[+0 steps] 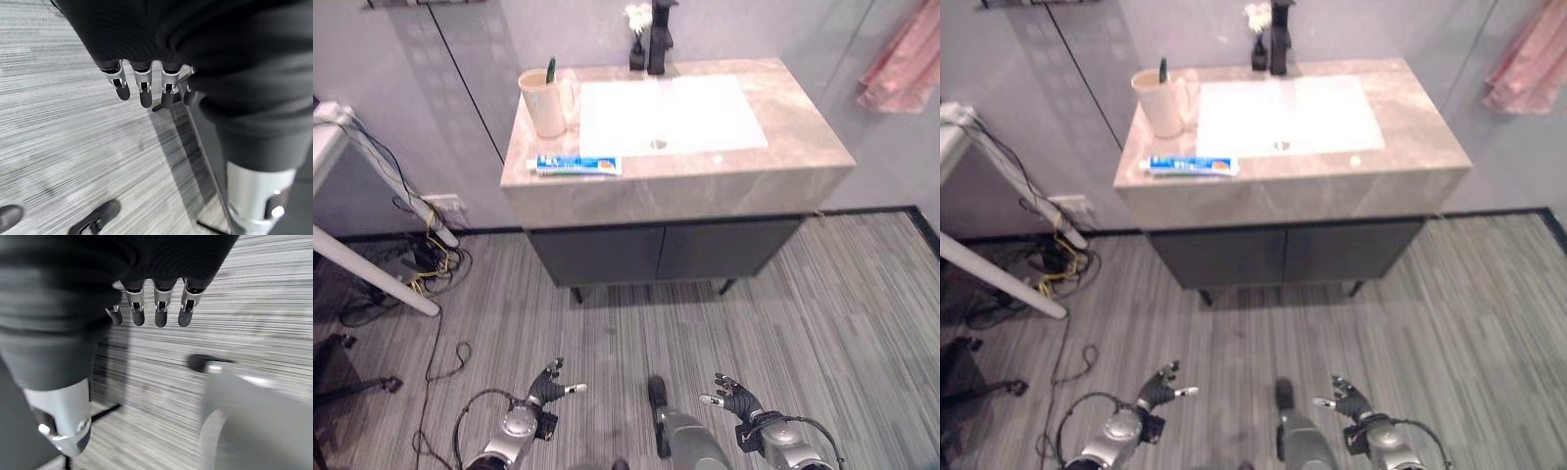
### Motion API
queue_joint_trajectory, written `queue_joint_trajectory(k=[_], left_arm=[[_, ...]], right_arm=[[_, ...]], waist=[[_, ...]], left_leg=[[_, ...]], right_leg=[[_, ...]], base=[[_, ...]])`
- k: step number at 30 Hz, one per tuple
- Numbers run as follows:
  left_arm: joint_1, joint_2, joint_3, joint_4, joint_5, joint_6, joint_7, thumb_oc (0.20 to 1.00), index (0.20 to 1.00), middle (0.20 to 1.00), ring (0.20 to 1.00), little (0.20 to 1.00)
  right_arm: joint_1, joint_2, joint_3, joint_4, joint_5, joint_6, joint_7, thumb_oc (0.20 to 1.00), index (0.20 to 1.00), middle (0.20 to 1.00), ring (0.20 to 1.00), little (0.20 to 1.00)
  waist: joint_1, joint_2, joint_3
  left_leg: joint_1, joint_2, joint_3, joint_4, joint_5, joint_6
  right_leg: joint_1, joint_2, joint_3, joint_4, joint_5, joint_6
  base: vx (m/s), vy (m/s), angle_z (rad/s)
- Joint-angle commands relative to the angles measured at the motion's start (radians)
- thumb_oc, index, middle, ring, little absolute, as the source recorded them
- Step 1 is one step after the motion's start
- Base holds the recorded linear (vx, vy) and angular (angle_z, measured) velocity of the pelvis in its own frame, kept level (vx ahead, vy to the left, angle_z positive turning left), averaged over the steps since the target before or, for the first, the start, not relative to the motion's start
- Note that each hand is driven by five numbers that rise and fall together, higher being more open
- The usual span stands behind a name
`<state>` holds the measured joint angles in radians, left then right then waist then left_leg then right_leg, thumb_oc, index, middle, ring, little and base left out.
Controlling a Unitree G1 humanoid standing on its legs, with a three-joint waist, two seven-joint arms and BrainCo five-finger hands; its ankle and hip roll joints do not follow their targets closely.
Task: Put brush and paste in cup on sink, flatten towel.
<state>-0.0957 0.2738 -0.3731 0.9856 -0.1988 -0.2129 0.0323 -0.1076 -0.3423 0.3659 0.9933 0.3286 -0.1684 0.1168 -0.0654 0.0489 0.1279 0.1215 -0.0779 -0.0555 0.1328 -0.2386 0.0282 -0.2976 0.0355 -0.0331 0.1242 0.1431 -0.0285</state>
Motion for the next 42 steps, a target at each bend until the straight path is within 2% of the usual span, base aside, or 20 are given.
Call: queue_joint_trajectory(k=[1,2,3,4,5,6,7,8,10,11,12,15,16,19,27,34,38,40,41,42], left_arm=[[-0.034,0.039,-0.002,-0.038,-0.048,-0.027,-0.015,1.0,1.0,1.0,1.0,1.0],[-0.036,0.038,-0.003,-0.027,-0.05,-0.025,-0.018,1.0,1.0,1.0,1.0,1.0],[-0.042,0.034,-0.01,-0.014,-0.056,-0.02,-0.018,1.0,1.0,1.0,1.0,1.0],[-0.042,0.034,-0.01,-0.014,-0.056,-0.02,-0.018,1.0,1.0,1.0,1.0,1.0],[-0.057,0.026,-0.02,-0.006,-0.062,-0.018,-0.011,1.0,1.0,1.0,1.0,1.0],[-0.062,0.023,-0.024,-0.007,-0.066,-0.015,-0.014,1.0,1.0,1.0,1.0,1.0],[-0.073,0.015,-0.043,-0.004,-0.068,-0.012,-0.016,1.0,1.0,1.0,1.0,1.0],[-0.074,0.015,-0.043,-0.004,-0.068,-0.012,-0.016,1.0,1.0,1.0,1.0,1.0],[-0.092,-0.005,-0.076,0.004,-0.056,-0.015,-0.016,1.0,1.0,1.0,1.0,1.0],[-0.092,-0.005,-0.076,0.004,-0.056,-0.015,-0.016,1.0,1.0,1.0,1.0,1.0],[-0.101,-0.012,-0.098,0.01,-0.044,-0.021,-0.011,1.0,1.0,1.0,1.0,1.0],[-0.101,-0.009,-0.106,0.006,-0.039,-0.025,-0.005,1.0,1.0,1.0,1.0,1.0],[-0.097,-0.005,-0.104,0.004,-0.038,-0.025,-0.007,1.0,1.0,1.0,1.0,1.0],[-0.073,0.016,-0.097,-0.016,-0.032,-0.023,-0.022,1.0,1.0,1.0,1.0,1.0],[-0.065,0.03,-0.092,-0.001,-0.006,-0.036,-0.009,1.0,1.0,1.0,1.0,1.0],[-0.062,0.031,-0.082,0.035,0.0,-0.039,0.004,1.0,1.0,1.0,1.0,1.0],[-0.054,0.043,-0.071,0.036,0.002,-0.036,0.007,1.0,1.0,1.0,1.0,1.0],[-0.044,0.046,-0.069,0.042,0.006,-0.036,0.003,1.0,1.0,1.0,1.0,1.0],[-0.053,0.042,-0.064,0.07,0.001,-0.038,0.005,1.0,1.0,1.0,1.0,1.0],[-0.054,0.041,-0.064,0.072,0.001,-0.039,0.005,1.0,1.0,1.0,1.0,1.0]], right_arm=[[-0.007,-0.045,-0.008,-0.044,-0.034,-0.025,0.009,1.0,1.0,1.0,1.0,1.0],[0.0,-0.051,-0.009,-0.051,-0.042,-0.024,0.01,1.0,1.0,1.0,1.0,1.0],[0.005,-0.06,-0.012,-0.06,-0.047,-0.025,0.004,1.0,1.0,1.0,1.0,1.0],[0.006,-0.06,-0.012,-0.06,-0.047,-0.025,0.004,1.0,1.0,1.0,1.0,1.0],[0.005,-0.062,-0.011,-0.056,-0.047,-0.03,-0.003,1.0,1.0,1.0,1.0,1.0],[0.007,-0.063,-0.01,-0.058,-0.045,-0.028,-0.004,1.0,1.0,1.0,1.0,1.0],[0.006,-0.063,-0.003,-0.042,-0.049,-0.026,-0.011,1.0,1.0,1.0,1.0,1.0],[0.006,-0.063,-0.003,-0.042,-0.049,-0.026,-0.011,1.0,1.0,1.0,1.0,1.0],[0.006,-0.061,0.006,-0.024,-0.06,-0.028,-0.024,1.0,1.0,1.0,1.0,1.0],[0.006,-0.061,0.006,-0.024,-0.06,-0.028,-0.024,1.0,1.0,1.0,1.0,1.0],[0.0,-0.066,0.023,-0.027,-0.079,-0.029,-0.03,1.0,1.0,1.0,1.0,1.0],[-0.012,-0.06,0.05,-0.021,-0.097,-0.032,-0.031,1.0,1.0,1.0,1.0,1.0],[-0.015,-0.058,0.061,-0.023,-0.105,-0.031,-0.028,1.0,1.0,1.0,1.0,1.0],[-0.013,-0.048,0.091,-0.049,-0.155,-0.026,-0.013,1.0,1.0,1.0,1.0,1.0],[-0.012,-0.027,0.099,-0.05,-0.172,-0.031,-0.006,1.0,1.0,1.0,1.0,1.0],[-0.023,-0.012,0.12,-0.054,-0.185,-0.032,-0.009,1.0,1.0,1.0,1.0,1.0],[-0.027,-0.016,0.131,-0.104,-0.198,-0.032,-0.011,1.0,1.0,1.0,1.0,1.0],[-0.014,-0.026,0.129,-0.138,-0.198,-0.031,-0.006,1.0,1.0,1.0,1.0,1.0],[-0.008,-0.033,0.127,-0.148,-0.198,-0.034,-0.005,1.0,1.0,1.0,1.0,1.0],[-0.008,-0.034,0.127,-0.148,-0.198,-0.034,-0.005,1.0,1.0,1.0,1.0,1.0]], waist=[[-0.002,-0.041,-0.025],[-0.004,-0.038,-0.029],[-0.005,-0.039,-0.028],[-0.006,-0.039,-0.028],[-0.008,-0.047,-0.021],[-0.01,-0.052,-0.015],[-0.008,-0.055,-0.008],[-0.007,-0.054,-0.008],[0.004,-0.06,-0.007],[0.004,-0.06,-0.007],[0.027,-0.082,0.003],[0.06,-0.08,0.017],[0.076,-0.073,0.018],[0.082,-0.07,0.017],[0.086,-0.067,-0.008],[0.097,-0.07,-0.008],[0.095,-0.072,0.013],[0.091,-0.076,0.009],[0.077,-0.076,0.015],[0.075,-0.074,0.014]], left_leg=[[0.081,0.028,-0.037,0.002,0.196,-0.086],[0.075,0.045,-0.042,0.021,0.233,-0.107],[0.039,0.067,-0.042,0.096,0.31,-0.138],[0.038,0.067,-0.043,0.097,0.309,-0.138],[-0.006,0.075,-0.032,0.177,0.356,-0.161],[-0.021,0.083,-0.011,0.212,0.37,-0.164],[-0.037,0.104,0.032,0.207,0.374,-0.151],[-0.036,0.104,0.033,0.207,0.373,-0.151],[-0.125,0.124,0.137,0.123,0.31,-0.122],[-0.125,0.124,0.137,0.123,0.31,-0.122],[-0.258,0.096,0.184,0.066,0.243,-0.093],[-0.328,0.083,0.139,-0.016,0.302,-0.098],[-0.352,0.078,0.098,-0.039,0.334,-0.097],[-0.309,0.06,0.074,-0.047,0.32,-0.072],[-0.261,0.034,0.126,-0.078,0.281,-0.038],[-0.243,0.029,0.149,-0.125,0.281,-0.025],[-0.221,0.04,0.151,-0.173,0.304,-0.017],[-0.209,0.041,0.154,-0.207,0.316,-0.027],[-0.2,0.046,0.142,-0.217,0.318,-0.036],[-0.2,0.047,0.14,-0.216,0.315,-0.036]], right_leg=[[0.0,-0.003,-0.008,0.008,0.018,0.123],[0.01,0.006,-0.017,0.008,0.008,0.117],[0.036,0.012,-0.025,0.007,-0.014,0.102],[0.036,0.012,-0.026,0.007,-0.014,0.102],[0.047,0.003,-0.029,0.011,-0.023,0.094],[0.058,-0.002,-0.032,0.015,-0.032,0.087],[0.082,-0.005,-0.035,0.022,-0.055,0.077],[0.083,-0.004,-0.035,0.022,-0.055,0.077],[0.134,-0.032,-0.048,0.004,-0.084,0.088],[0.134,-0.032,-0.047,0.004,-0.084,0.088],[0.176,-0.059,-0.031,-0.021,-0.094,0.1],[0.221,-0.044,0.013,-0.029,-0.105,0.103],[0.235,-0.029,0.038,-0.025,-0.115,0.103],[0.248,-0.029,0.088,0.036,-0.153,0.115],[0.239,-0.067,0.158,0.007,-0.124,0.155],[0.208,-0.077,0.168,0.015,-0.097,0.181],[0.123,-0.054,0.15,0.146,-0.041,0.206],[0.11,-0.058,0.126,0.07,-0.051,0.196],[0.055,-0.061,0.138,-0.006,-0.021,0.188],[0.056,-0.061,0.136,-0.007,-0.023,0.188]], base=[[0.2,-0.156,0.29],[0.33,-0.27,0.24],[0.22,-0.185,0.16],[0.2,-0.193,0.16],[0.13,-0.13,0.15],[0.25,-0.206,0.11],[0.19,-0.128,0.14],[0.26,-0.118,0.27],[0.21,-0.048,0.29],[0.26,0.009,0.38],[0.25,0.027,0.45],[0.31,0.06,-0.18],[0.31,0.083,-0.71],[0.25,0.153,-1.26],[0.08,0.16,-0.43],[-0.01,0.088,-0.09],[-0.04,0.032,-0.31],[0.07,-0.031,-0.22],[0.11,-0.063,-0.27],[0.11,-0.082,-0.27]])
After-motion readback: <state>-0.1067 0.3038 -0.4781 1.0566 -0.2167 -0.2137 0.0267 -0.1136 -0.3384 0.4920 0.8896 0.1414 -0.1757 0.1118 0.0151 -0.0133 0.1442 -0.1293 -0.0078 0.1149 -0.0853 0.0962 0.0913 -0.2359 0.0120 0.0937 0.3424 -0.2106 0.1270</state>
